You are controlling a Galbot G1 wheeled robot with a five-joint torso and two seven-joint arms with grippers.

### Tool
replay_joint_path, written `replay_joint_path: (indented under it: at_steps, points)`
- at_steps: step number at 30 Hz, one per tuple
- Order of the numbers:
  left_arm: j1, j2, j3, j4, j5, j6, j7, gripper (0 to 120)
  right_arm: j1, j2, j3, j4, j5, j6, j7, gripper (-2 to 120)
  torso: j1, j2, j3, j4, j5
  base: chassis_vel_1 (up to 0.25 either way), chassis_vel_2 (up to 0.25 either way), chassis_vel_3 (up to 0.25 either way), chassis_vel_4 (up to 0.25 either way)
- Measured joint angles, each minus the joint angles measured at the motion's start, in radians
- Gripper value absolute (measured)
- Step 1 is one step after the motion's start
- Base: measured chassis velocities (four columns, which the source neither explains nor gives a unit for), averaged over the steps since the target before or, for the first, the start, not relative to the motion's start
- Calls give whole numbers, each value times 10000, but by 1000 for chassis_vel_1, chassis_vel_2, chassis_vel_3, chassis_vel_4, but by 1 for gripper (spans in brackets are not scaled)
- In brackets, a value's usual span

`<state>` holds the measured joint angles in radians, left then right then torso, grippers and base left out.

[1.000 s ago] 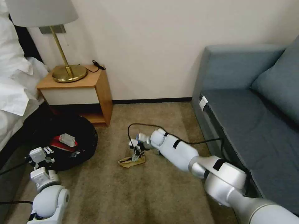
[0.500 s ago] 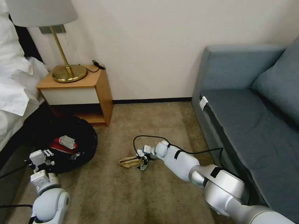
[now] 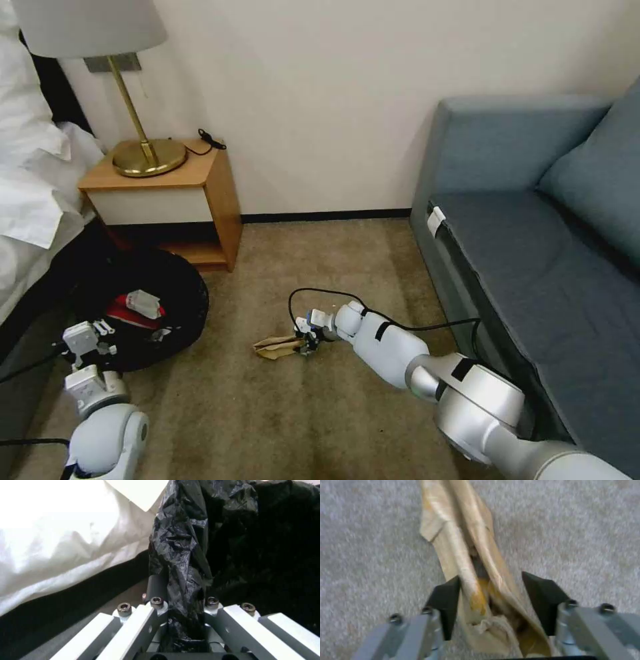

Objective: Pick up the trash bin, then pick up the garbage on the floor and place it into the trash bin.

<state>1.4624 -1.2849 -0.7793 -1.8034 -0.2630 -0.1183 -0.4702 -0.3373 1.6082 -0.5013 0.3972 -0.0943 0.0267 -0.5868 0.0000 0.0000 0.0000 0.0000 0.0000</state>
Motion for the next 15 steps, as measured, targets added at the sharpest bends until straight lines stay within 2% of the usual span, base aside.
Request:
replay_joint_path:
  at_steps: [2, 4, 7, 11, 13, 15]
  points:
    - [-10, -12, 1, 33, -1, -9, 0, 7, -35, 0, -37, 95, 51, 5, -9, 39, 0, 0, 0, 2, 0, 0, 0, 0, 0]
    - [-12, -16, 1, 44, -1, -13, 0, 7, -57, 0, -44, 104, 59, 7, -14, 36, 0, 0, 0, 1, 0, 0, 0, 0, 0]
    - [-31, -8, -2, 64, -20, -16, 0, 7, -109, 0, -42, 99, 78, 60, -15, 20, 0, 0, 0, 1, 0, 0, 0, 0, 0]
    - [-52, 23, -9, 74, -40, -17, 0, 7, -113, 0, -32, 96, 93, 78, -15, 13, 0, 0, 0, 1, 0, 0, 0, 0, 0]
    - [-75, 38, -11, 89, -49, -17, 1, 7, -107, 0, -21, 92, 116, 104, -16, 2, 0, 0, 0, 1, 0, 0, 0, 0, 0]
    - [-96, 38, -10, 97, -52, -16, 0, 7, -93, 0, -14, 92, 150, 120, -16, 0, 0, 0, 0, 1, 0, 0, 0, 0, 0]
